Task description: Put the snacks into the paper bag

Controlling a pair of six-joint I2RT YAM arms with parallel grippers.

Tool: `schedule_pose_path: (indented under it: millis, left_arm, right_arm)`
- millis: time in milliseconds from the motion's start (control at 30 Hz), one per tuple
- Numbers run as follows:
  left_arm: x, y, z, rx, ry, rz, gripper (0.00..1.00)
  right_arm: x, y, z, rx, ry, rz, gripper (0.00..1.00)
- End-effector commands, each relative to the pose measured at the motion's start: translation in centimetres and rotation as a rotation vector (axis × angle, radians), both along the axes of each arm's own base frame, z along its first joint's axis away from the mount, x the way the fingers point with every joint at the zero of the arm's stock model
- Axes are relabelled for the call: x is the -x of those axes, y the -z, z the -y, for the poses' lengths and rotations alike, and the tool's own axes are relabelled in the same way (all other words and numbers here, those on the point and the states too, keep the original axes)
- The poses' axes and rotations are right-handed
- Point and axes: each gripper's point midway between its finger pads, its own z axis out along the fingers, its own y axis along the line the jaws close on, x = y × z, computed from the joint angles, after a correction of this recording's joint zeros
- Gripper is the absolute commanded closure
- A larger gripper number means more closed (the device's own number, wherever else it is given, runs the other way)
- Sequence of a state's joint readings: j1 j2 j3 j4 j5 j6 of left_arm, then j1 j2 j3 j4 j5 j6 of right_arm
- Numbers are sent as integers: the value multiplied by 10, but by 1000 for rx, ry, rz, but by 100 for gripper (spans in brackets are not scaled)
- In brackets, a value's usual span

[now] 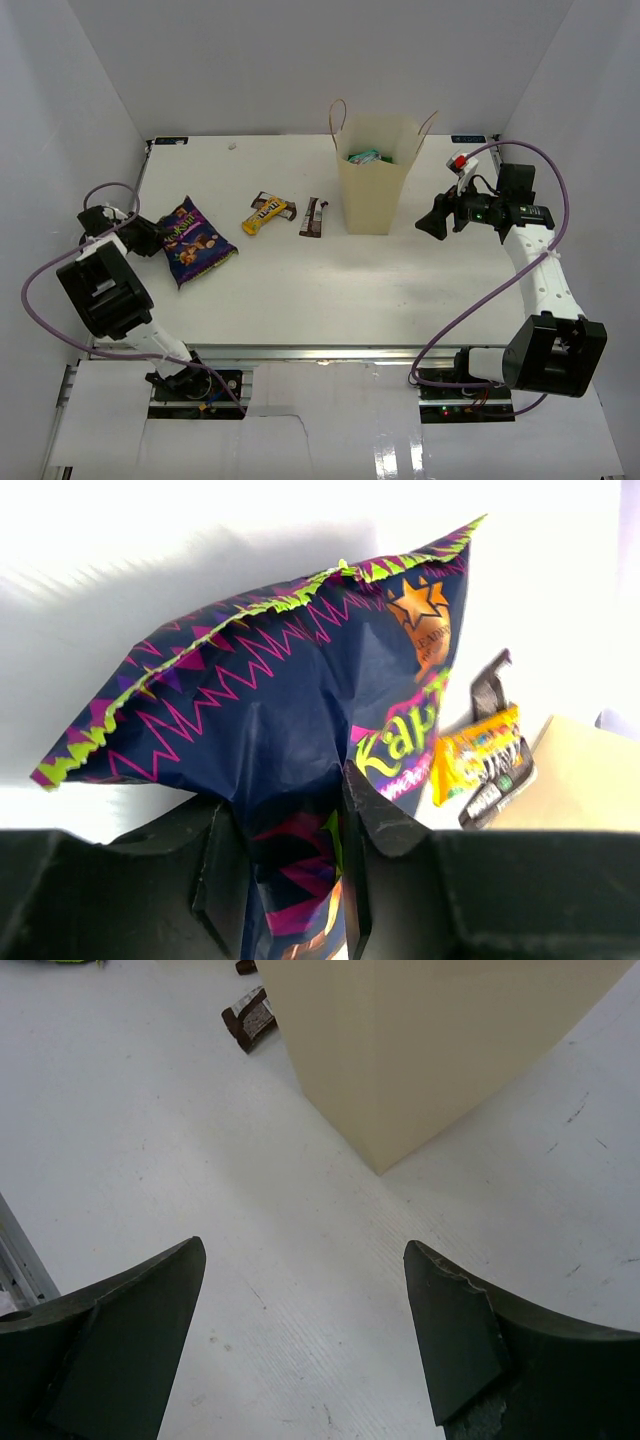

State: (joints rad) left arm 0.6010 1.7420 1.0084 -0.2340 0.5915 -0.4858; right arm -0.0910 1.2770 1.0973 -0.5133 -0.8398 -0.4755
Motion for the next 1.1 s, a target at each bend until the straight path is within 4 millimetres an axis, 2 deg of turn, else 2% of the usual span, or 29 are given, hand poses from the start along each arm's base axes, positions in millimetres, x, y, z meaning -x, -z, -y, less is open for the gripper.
schedule_pose_path:
  millis: [0,100,200,333,500,567,600,633,667,800,833,900,933,1000,1033,1067]
  left_arm:
    - [-12,-69,8,-83,80,245,93]
    - [-11,-107,28,-42,142,385,99]
    - [-8,-139,49,43,205,509,100]
    - [-4,-160,80,145,271,526,100]
    - [-3,-195,109,188,368,574,100]
    - [-5,-205,127,212,407,579,100]
    - [-8,-217,132,201,421,599,100]
    - [-10,-223,147,207,454,606,100]
    - [-15,-239,152,196,459,631,100]
    - [-22,-278,179,196,506,690,100]
    - [-24,-300,189,184,525,732,100]
    - [-26,-320,200,185,541,763,100]
    - [-28,-341,211,184,555,798,100]
    - [-31,-360,223,189,567,827,100]
    - [-29,-385,239,196,591,871,100]
    - [-36,-389,247,208,601,874,100]
  right_arm:
    - [6,-5,1,-4,2,12,14]
    - [6,-6,1,-8,1,12,14]
    - [5,-7,0,-19,-2,6,14]
    - [4,-8,-2,-30,-9,1,14]
    - [2,-10,-3,-40,-13,-1,14]
    - [1,-12,-3,-40,-14,2,14]
    - [0,-13,-3,-40,-12,5,14]
    - [0,-14,-3,-40,-12,5,14]
    - [-1,-15,-2,-37,-9,10,14]
    - [-2,-18,0,-35,-3,19,14]
    - [-2,-18,0,-35,1,18,14]
    - [-1,-18,1,-34,5,18,14]
    - [-2,-18,3,-34,10,17,14]
    - [-1,-17,4,-34,15,14,14]
    - [-2,-17,4,-34,17,16,14]
    - [-2,-16,4,-32,19,13,14]
